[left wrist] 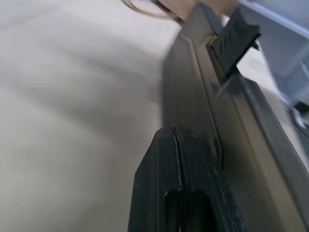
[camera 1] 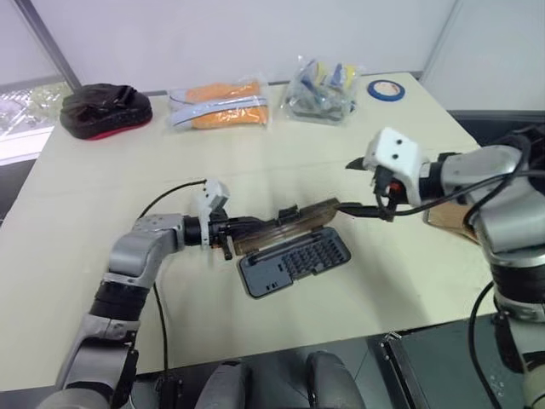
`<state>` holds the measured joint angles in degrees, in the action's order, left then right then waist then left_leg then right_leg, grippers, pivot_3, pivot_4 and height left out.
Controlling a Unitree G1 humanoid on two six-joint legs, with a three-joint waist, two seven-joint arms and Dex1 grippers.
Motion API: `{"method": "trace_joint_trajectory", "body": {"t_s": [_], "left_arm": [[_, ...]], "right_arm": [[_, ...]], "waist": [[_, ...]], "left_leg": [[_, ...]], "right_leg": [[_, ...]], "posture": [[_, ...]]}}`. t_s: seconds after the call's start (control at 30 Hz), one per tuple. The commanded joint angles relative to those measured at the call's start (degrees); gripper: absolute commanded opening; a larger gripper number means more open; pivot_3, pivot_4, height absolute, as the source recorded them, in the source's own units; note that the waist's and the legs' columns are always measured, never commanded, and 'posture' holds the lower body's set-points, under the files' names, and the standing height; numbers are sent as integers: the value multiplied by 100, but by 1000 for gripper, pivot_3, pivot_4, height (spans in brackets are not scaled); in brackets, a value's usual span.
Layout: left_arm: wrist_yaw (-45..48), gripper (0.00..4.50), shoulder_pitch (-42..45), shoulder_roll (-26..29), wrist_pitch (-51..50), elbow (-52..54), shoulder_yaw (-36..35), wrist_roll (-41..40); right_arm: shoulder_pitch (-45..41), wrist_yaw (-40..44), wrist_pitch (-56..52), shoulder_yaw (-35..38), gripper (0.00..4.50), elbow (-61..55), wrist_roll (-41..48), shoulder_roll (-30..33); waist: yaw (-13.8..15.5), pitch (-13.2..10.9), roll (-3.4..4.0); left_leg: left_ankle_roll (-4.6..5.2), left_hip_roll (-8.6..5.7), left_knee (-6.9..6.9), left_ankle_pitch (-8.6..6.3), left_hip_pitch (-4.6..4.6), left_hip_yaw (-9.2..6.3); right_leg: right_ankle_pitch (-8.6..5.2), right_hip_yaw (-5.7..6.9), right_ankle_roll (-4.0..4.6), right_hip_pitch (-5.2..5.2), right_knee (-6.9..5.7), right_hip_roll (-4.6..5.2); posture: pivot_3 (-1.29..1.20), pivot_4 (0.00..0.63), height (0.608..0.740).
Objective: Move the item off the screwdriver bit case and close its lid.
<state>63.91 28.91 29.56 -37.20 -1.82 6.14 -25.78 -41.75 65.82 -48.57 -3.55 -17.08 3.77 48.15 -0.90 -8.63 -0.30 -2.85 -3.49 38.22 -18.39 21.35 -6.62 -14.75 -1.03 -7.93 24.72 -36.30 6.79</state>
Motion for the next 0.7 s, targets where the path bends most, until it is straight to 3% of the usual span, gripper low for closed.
{"method": "trace_joint_trajectory", "body": {"t_s": [0.03,0.17,0.33,0.7], "left_arm": [[459,0,-147,328,-63,371,263,-65],[732,0,-339,583,-28,480,511,-16],[809,0,-454,577,192,261,740,163],[688,0,571,241,89,-737,401,63]], "right_arm": [[-137,-81,-21,281,4429,-72,226,271],[-27,-102,-256,408,4429,-296,610,397],[-43,-431,-877,576,4429,-604,1300,2],[950,-382,-1688,356,4429,-1280,3082,-651]], "waist": [[2,0,0],[9,-1,1],[14,-1,1],[24,-3,-4]], "left_leg": [[0,0,0,0,0,1],[1,0,-1,0,1,1],[1,2,0,-1,0,0],[4,-1,7,-1,3,-1]], "right_leg": [[0,0,0,0,0,0],[0,1,0,0,1,0],[0,0,0,-2,1,1],[2,9,-3,-6,1,0]], "posture": [[0,150,740],[0,150,740],[0,150,740],[0,150,740]]}}
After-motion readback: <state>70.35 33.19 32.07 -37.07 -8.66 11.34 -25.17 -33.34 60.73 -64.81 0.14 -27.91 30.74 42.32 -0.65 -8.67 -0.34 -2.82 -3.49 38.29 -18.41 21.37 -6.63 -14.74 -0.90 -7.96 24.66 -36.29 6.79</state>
